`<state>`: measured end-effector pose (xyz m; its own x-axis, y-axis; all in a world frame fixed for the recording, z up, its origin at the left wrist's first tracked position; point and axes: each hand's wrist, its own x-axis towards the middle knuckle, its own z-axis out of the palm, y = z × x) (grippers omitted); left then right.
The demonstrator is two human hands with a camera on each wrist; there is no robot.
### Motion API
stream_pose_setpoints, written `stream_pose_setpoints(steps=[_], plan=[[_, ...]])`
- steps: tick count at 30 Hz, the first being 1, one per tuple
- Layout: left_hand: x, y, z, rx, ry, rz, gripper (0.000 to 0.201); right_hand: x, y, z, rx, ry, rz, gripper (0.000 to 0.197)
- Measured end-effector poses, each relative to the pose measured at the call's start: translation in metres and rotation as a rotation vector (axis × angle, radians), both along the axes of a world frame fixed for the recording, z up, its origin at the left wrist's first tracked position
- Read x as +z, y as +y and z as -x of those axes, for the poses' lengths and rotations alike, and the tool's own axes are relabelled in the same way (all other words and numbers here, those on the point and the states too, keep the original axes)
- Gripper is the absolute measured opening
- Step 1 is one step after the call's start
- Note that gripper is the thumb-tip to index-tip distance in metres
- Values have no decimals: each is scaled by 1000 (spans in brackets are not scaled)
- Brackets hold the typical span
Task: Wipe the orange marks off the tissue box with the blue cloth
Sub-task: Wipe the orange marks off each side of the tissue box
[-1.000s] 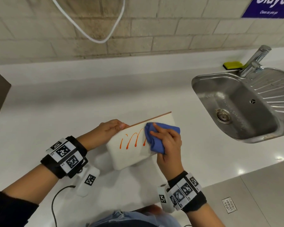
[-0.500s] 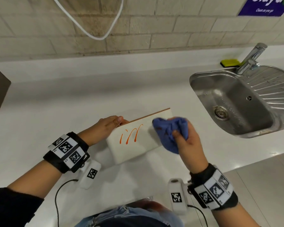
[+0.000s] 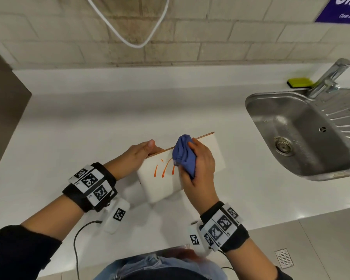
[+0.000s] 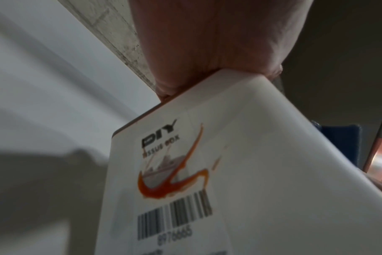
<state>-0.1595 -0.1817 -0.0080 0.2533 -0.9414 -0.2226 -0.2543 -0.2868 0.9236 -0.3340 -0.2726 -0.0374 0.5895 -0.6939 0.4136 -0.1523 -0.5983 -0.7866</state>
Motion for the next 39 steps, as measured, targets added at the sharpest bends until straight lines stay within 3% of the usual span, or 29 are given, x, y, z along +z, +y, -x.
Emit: stream_pose_setpoints(steps=[6, 11, 16, 19, 23, 26, 30, 32, 34, 39], plan=[[-15, -1, -7, 68, 46, 11, 83, 7, 20, -18, 160, -42, 109, 40], [-13, 0, -8, 47, 103, 25, 90, -11, 17, -15, 346, 35, 139, 43], [-9, 1, -9, 17, 63, -25, 80, -10, 11, 0, 530, 72, 185, 30], [-3, 3, -7, -20, 11, -42, 72, 1, 5, 9, 659, 120, 114, 22], [0, 5, -2, -36, -33, -21, 75, 17, -6, 29, 774, 189, -22, 32], [-1, 5, -3, -25, -69, -19, 79, 34, -19, 42, 567, 168, -387, 25], [-2, 4, -3, -29, -107, -29, 77, 38, -35, 40, 202, -334, -908, 20], [-1, 5, -2, -20, -98, -21, 69, 38, -45, 37, 44, -374, -808, 32], [-1, 5, -3, -2, -83, -20, 66, 34, -52, 36, -104, -271, -572, 46], [0, 5, -3, -23, -76, -13, 65, 18, -50, 27, -144, -131, -186, 39]])
